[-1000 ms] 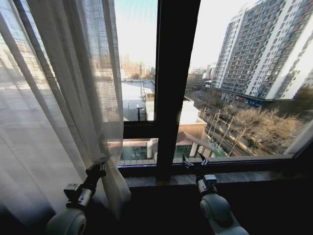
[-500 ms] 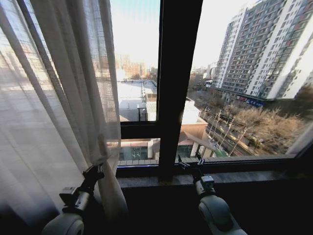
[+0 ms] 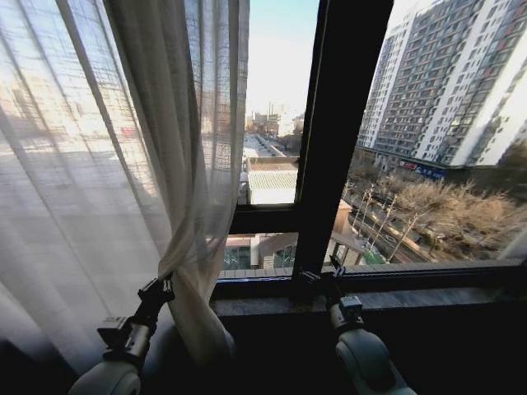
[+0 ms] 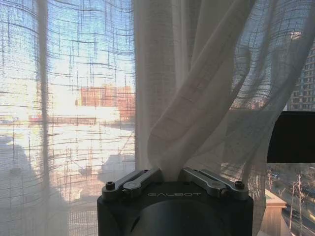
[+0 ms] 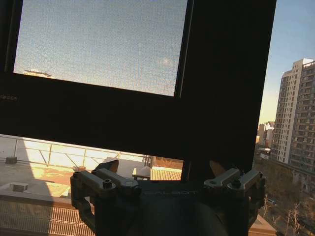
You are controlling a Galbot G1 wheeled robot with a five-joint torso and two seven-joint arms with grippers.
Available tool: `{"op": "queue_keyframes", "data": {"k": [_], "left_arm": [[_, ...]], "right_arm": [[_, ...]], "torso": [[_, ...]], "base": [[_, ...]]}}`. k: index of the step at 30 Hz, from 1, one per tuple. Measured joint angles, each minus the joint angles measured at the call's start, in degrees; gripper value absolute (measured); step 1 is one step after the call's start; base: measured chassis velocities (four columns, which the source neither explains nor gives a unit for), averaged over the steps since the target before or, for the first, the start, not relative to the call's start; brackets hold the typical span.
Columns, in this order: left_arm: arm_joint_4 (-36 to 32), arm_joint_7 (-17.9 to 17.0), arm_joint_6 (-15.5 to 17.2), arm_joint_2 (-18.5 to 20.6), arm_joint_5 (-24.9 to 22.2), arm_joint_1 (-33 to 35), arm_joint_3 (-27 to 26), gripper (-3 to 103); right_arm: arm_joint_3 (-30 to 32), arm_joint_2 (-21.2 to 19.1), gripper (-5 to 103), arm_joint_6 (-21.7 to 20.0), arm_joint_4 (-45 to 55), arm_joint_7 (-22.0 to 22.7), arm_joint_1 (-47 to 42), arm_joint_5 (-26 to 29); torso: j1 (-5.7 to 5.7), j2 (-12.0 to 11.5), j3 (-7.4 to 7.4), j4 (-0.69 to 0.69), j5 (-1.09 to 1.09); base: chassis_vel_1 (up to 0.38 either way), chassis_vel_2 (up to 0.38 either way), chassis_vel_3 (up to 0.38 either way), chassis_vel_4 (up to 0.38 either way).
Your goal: Open the curtains by pulling them apart, changing their state from closed to fully open.
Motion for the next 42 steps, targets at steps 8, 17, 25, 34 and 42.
{"op": "queue_keyframes", "data": {"k": [8, 17, 25, 34, 42], "left_arm": [[0.15, 0.02, -0.11, -0.2, 0.79, 0.07, 0.38, 0], [0.33, 0.05, -0.21, -0.4, 0.95, -0.05, 0.45, 0], [0.36, 0.07, -0.35, -0.73, 1.1, 0.0, 0.43, 0], [0.2, 0.08, -0.39, -0.99, 1.28, 0.1, 0.42, 0], [0.12, 0.08, -0.52, -1.36, 1.56, 0.35, 0.55, 0]], "right_arm": [[0.13, 0.25, 100, 0.11, 0.02, 0.0, -0.41, 0.01], [-0.12, 0.09, 100, 0.16, -0.01, -0.01, -0.18, 0.02], [-0.31, -0.04, 100, 0.19, -0.1, -0.07, -0.18, 0.05], [-0.18, -0.24, 100, 0.24, -0.24, -0.17, 0.08, 0.22], [-0.18, -0.23, 100, 0.26, -0.25, -0.84, -0.32, 0.2]], "torso": [[0.02, -0.01, 0.01, 0.01, -0.01], [0.02, -0.01, 0.01, 0.0, 0.0], [0.02, -0.01, 0.01, 0.01, -0.01], [0.02, -0.02, 0.01, 0.01, -0.02], [0.02, -0.01, 0.01, 0.0, 0.0]], "base": [[0.357, 0.346, -0.362, -0.343], [0.361, 0.364, -0.366, -0.364], [0.359, 0.359, -0.345, -0.355], [0.356, 0.352, -0.355, -0.352], [0.335, 0.358, -0.347, -0.359]]}}
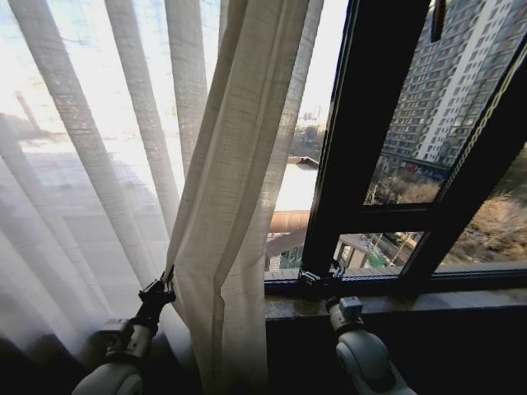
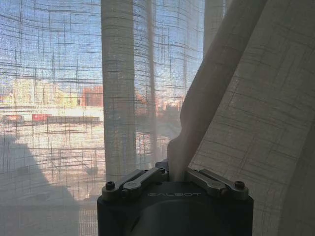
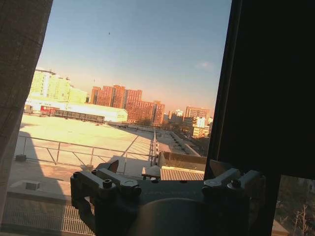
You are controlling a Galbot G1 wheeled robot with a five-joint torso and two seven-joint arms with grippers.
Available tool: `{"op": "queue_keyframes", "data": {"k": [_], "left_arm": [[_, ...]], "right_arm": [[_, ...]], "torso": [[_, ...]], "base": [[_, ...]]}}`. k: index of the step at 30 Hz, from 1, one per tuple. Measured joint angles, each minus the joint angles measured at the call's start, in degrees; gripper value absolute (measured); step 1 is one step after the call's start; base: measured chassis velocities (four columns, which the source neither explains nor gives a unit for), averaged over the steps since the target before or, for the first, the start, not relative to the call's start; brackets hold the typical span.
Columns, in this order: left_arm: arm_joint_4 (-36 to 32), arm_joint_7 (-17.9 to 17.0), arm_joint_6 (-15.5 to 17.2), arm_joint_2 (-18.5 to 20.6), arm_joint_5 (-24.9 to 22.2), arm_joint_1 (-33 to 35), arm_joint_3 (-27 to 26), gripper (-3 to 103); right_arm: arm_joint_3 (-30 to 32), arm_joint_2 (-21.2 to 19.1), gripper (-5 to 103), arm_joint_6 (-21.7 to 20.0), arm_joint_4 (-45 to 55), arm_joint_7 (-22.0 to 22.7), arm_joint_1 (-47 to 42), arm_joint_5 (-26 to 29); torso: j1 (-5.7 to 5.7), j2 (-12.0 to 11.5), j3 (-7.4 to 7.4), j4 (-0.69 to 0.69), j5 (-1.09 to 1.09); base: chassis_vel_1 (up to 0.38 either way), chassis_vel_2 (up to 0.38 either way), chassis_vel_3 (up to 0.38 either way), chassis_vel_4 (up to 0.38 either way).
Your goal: Open the curtains by pulling them apart, changing their state from closed to fully open.
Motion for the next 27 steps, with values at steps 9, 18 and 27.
{"op": "queue_keyframes", "data": {"k": [9, 18, 27], "left_arm": [[-0.03, -0.04, -0.36, -0.05, 0.04, 0.12, -0.08, 0], [0.04, 0.06, -0.58, -0.08, 0.02, 0.34, -0.19, 0], [0.46, 0.05, -0.68, -0.21, -0.01, 0.31, -0.2, 0]], "right_arm": [[-1.04, 0.14, 100, 0.22, -0.25, -0.2, 0.26, 0.05], [-1.77, 0.42, 100, 0.84, -0.9, -1.17, 0.26, -1.43], [-2.28, 0.66, 100, 0.67, -1.45, -1.23, 0.46, -1.84]], "torso": [[0.0, 0.01, -0.01, 0.02, -0.05], [0.0, -0.01, 0.0, -0.02, 0.02], [0.0, 0.0, 0.0, 0.01, -0.03]], "base": [[0.207, 0.166, -0.191, -0.204], [0.002, -0.006, 0.013, -0.005], [0.0, 0.0, 0.0, 0.0]]}}
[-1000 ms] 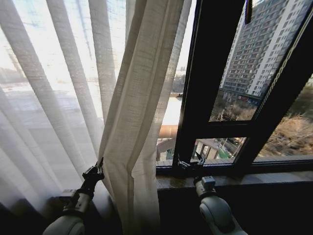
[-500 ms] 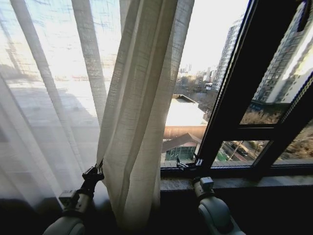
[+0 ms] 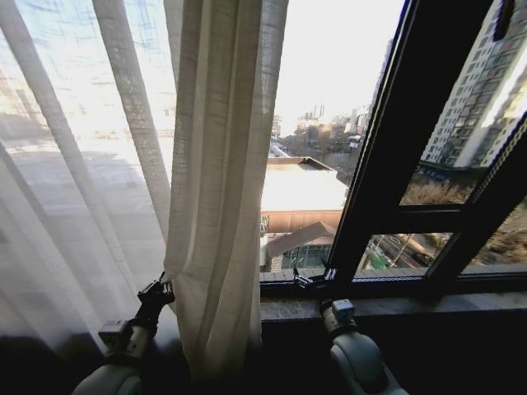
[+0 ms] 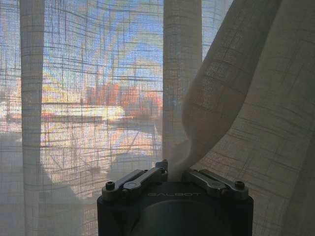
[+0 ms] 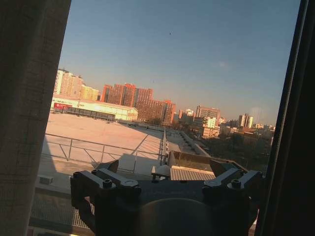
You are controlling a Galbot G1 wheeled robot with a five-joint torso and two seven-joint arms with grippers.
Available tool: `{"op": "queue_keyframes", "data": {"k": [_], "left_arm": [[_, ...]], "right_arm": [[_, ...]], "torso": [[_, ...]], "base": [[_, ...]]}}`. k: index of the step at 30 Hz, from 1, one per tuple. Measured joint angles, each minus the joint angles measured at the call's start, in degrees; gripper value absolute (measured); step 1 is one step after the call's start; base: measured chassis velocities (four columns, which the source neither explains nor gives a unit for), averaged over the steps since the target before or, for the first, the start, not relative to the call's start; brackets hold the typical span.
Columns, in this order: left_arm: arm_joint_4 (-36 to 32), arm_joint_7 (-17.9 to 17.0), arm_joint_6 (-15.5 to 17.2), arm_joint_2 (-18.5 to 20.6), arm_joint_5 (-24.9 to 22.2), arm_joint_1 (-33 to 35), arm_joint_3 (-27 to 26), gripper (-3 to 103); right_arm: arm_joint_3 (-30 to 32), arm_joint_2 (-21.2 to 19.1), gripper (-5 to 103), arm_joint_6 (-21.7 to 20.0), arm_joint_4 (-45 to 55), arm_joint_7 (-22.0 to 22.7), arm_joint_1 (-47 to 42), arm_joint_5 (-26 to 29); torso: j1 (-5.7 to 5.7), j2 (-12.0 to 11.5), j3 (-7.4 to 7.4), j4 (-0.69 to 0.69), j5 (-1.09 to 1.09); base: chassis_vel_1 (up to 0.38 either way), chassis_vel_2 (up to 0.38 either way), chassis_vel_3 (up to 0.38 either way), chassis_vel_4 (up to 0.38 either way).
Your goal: Open the curtains by pulling them apart, changing their state from closed to fully open.
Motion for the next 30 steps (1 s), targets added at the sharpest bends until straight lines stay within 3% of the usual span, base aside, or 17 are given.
{"op": "queue_keyframes", "data": {"k": [30], "left_arm": [[0.56, 0.16, -0.59, -1.78, 1.46, -0.12, 0.75, 0]], "right_arm": [[0.75, -0.18, 100, 0.14, -0.33, -0.01, -0.46, -0.06]], "torso": [[0.0, 0.0, 0.0, 0.0, 0.02]], "base": [[0.065, 0.061, -0.064, -0.061]]}}
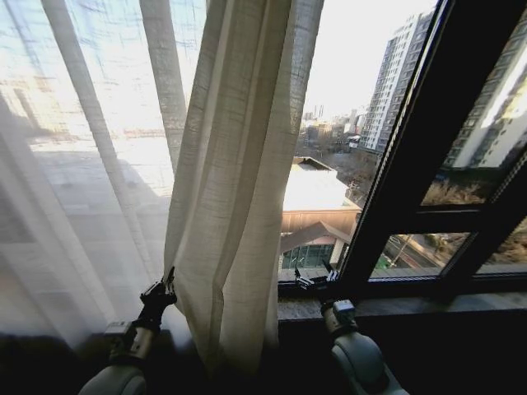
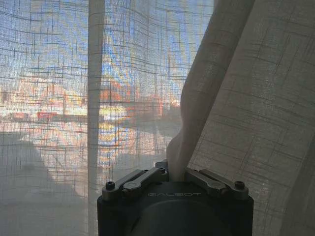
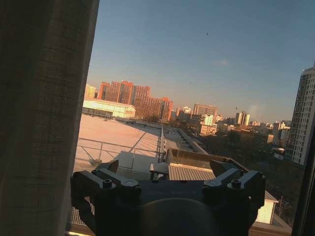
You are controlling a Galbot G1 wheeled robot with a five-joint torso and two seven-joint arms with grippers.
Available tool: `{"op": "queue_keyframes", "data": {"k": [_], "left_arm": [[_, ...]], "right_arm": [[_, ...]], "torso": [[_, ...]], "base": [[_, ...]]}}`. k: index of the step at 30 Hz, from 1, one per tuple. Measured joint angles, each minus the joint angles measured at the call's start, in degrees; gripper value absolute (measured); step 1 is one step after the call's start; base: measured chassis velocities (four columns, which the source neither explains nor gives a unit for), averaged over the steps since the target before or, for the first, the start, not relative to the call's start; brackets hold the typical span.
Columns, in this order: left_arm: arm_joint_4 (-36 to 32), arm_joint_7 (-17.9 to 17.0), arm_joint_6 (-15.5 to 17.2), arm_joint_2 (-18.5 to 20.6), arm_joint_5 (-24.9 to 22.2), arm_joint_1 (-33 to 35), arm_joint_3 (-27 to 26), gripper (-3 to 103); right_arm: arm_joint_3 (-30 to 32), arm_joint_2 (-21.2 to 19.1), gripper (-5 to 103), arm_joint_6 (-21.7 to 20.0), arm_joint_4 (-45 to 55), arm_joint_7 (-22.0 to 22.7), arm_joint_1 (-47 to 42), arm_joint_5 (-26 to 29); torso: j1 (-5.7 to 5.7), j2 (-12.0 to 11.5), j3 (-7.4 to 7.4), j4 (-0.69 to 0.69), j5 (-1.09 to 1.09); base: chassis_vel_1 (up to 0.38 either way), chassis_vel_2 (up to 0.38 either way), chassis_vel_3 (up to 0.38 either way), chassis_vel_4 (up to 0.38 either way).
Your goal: Open the curtains by pulling them apart, changing their state from closed to fully open.
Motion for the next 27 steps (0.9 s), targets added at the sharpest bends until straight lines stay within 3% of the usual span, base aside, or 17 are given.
{"op": "queue_keyframes", "data": {"k": [7, 14, 19, 21, 22, 23, 25, 26, 27], "left_arm": [[-0.07, 0.01, -0.09, -0.06, -0.03, 0.11, -0.08, 0], [0.18, 0.12, -0.12, -0.16, -0.13, -0.04, 0.14, 0], [0.89, 2.21, 0.04, 0.31, -0.21, -0.52, -0.08, 0], [1.26, 0.29, 0.04, 0.29, -0.37, -1.07, -0.03, 0], [1.57, -2.56, 0.09, 0.0, -0.73, -1.62, -0.19, 0], [1.57, -2.56, 0.09, 0.0, -0.73, -1.62, -0.19, 0], [1.95, -14.53, 1.53, -1.42, -0.9, -2.94, -2.86, 0], [1.95, -14.53, 1.53, -1.42, -0.9, -2.94, -2.86, 0], [2.21, -19.27, 2.25, -1.65, -0.86, -3.16, -4.23, 0]], "right_arm": [[-0.14, 0.19, 100, 0.19, 0.08, 0.0, 0.02, -0.06], [-0.29, 0.19, 100, 2.89, 0.04, -0.13, 0.02, 0.03], [-0.51, 0.2, 100, 3.0, 0.81, -0.38, -0.47, 0.04], [-0.56, 0.23, 100, 3.0, 0.97, -0.41, -0.57, 0.04], [-0.56, 0.25, 100, 3.02, 1.1, -0.42, -0.62, 0.04], [-0.56, 0.25, 100, 3.02, 1.1, -0.42, -0.62, 0.04], [-0.45, 0.15, 100, 3.09, 1.19, -0.62, -0.77, 0.05], [-0.45, 0.15, 100, 3.09, 1.19, -0.62, -0.77, 0.05], [-0.4, 0.14, 100, 3.12, 1.17, -0.82, -0.8, 0.05]], "torso": [[0.0, 0.0, 0.0, 0.0, 0.0], [0.0, 0.0, 0.0, 0.0, -0.01], [0.0, 0.0, 0.0, 0.0, 0.01], [0.0, 0.0, 0.0, -0.01, 0.01], [0.0, 0.0, 0.0, -0.01, 0.0], [0.0, 0.0, 0.0, -0.01, 0.0], [0.0, 0.0, 0.0, 0.0, -0.01], [0.0, 0.0, 0.0, 0.0, -0.01], [0.0, 0.0, 0.0, 0.0, 0.0]], "base": [[0.055, 0.063, -0.056, -0.055], [0.018, 0.016, -0.014, -0.01], [0.0, 0.0, 0.0, 0.0], [0.0, 0.0, 0.0, 0.0], [0.0, 0.0, 0.0, 0.0], [0.0, 0.0, 0.0, 0.0], [0.0, 0.0, 0.0, 0.0], [0.0, 0.0, 0.0, 0.0], [0.0, 0.0, 0.0, 0.0]]}}
